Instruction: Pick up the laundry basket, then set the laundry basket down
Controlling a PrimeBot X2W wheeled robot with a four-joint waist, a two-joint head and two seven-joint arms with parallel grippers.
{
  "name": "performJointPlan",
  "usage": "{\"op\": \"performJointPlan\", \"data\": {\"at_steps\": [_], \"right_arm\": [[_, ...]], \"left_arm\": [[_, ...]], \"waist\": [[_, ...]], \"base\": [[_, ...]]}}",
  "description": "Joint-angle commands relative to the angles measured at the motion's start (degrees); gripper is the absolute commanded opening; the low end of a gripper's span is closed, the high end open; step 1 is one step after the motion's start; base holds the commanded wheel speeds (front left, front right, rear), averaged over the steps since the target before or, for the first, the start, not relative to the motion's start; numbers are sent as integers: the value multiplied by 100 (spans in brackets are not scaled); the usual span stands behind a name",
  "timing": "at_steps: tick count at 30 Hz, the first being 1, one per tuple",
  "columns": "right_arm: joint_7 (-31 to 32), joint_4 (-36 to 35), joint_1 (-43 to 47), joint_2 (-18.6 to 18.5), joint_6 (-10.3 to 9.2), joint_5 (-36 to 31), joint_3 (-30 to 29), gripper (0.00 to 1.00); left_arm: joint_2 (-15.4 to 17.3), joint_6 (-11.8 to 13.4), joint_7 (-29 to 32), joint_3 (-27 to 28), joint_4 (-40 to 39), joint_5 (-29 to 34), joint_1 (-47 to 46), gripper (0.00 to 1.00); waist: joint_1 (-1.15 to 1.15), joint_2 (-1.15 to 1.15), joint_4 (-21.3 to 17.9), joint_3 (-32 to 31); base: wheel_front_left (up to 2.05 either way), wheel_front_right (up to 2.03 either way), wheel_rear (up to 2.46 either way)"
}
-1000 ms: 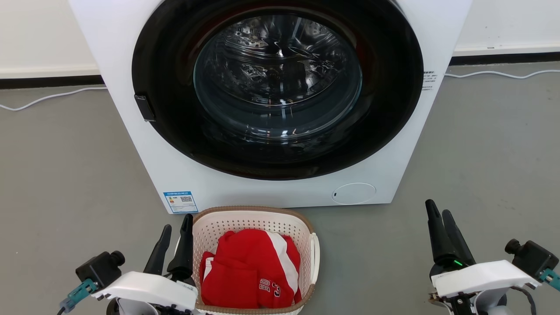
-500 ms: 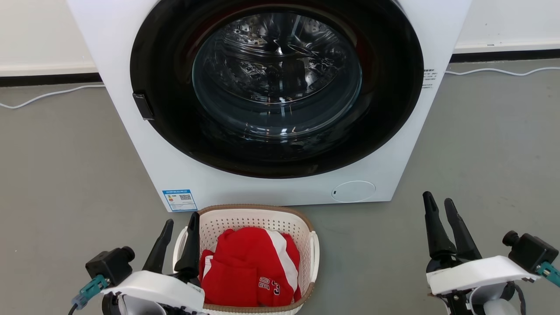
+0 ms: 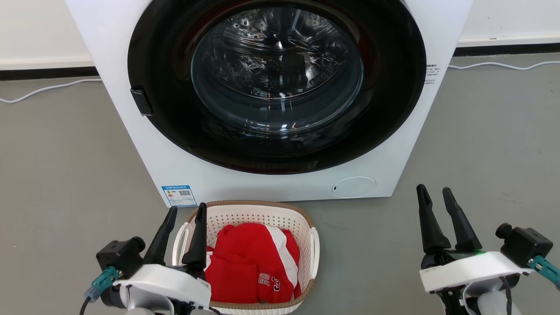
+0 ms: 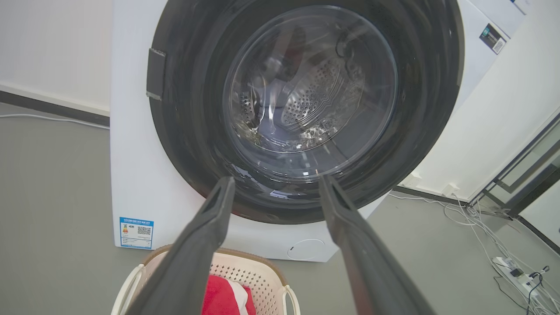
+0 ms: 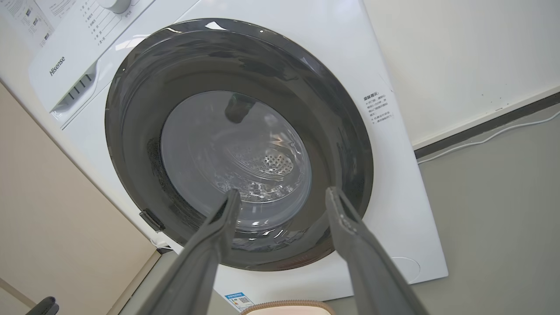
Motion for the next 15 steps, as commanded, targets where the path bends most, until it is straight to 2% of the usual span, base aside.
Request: {"op": "performJointPlan", "data": {"at_steps": [1,15], "right_arm": [[-115,-198,-251,-60,38,-136,147,100],[-328,-224,-329,-67,43,-873,193,100]], "left_arm": [[63,47,-99,125,-191,174,-341,100],[75,59,-312,46,-267,919,-423,100]], "waist": [[0,0,-1,2],[0,0,-14,76]], "base": [[0,0,0],[0,0,0]]}}
